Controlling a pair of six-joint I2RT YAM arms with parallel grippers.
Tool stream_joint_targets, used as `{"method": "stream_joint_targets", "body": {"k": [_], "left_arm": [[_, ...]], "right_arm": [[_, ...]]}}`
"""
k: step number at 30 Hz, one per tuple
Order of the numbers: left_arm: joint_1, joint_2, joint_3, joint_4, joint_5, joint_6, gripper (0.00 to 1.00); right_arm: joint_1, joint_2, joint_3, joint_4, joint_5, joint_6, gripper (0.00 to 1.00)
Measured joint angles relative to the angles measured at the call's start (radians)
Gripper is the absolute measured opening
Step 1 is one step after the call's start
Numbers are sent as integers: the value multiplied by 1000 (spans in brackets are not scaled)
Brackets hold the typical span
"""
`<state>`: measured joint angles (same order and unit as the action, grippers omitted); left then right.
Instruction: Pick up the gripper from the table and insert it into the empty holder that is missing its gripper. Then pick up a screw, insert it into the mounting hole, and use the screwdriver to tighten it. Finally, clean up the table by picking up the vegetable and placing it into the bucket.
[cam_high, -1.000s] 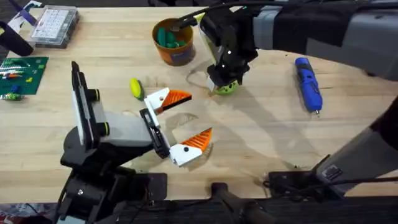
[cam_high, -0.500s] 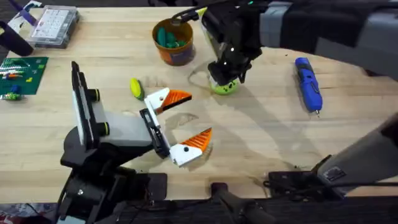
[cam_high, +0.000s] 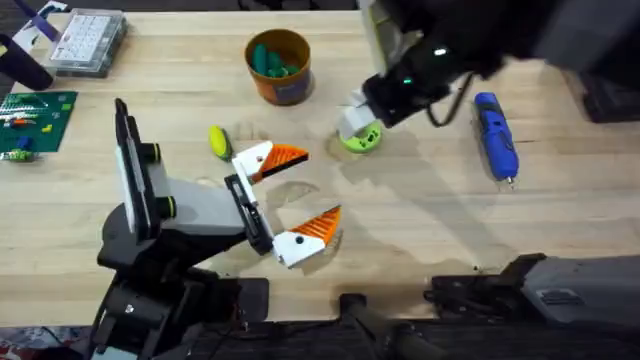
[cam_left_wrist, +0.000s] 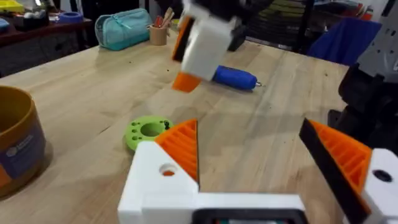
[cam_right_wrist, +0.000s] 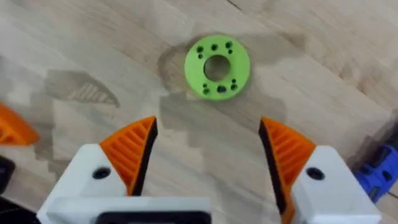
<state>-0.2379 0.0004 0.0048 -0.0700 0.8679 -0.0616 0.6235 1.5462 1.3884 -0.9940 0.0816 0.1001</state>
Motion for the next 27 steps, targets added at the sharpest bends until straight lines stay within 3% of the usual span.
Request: {"method": "stream_joint_targets", "body": {"k": [9, 18, 27], "left_arm": [[0, 0, 0, -1, 0, 0, 988], [0, 0, 0, -1, 0, 0, 988], [0, 0, 0, -1, 0, 0, 988]], "right_arm": [[0, -137, -23, -96, 0, 0, 994], [0, -164, -132, -96, -1, 17, 996], [0, -318, -291, -27, -1, 56, 996]]}}
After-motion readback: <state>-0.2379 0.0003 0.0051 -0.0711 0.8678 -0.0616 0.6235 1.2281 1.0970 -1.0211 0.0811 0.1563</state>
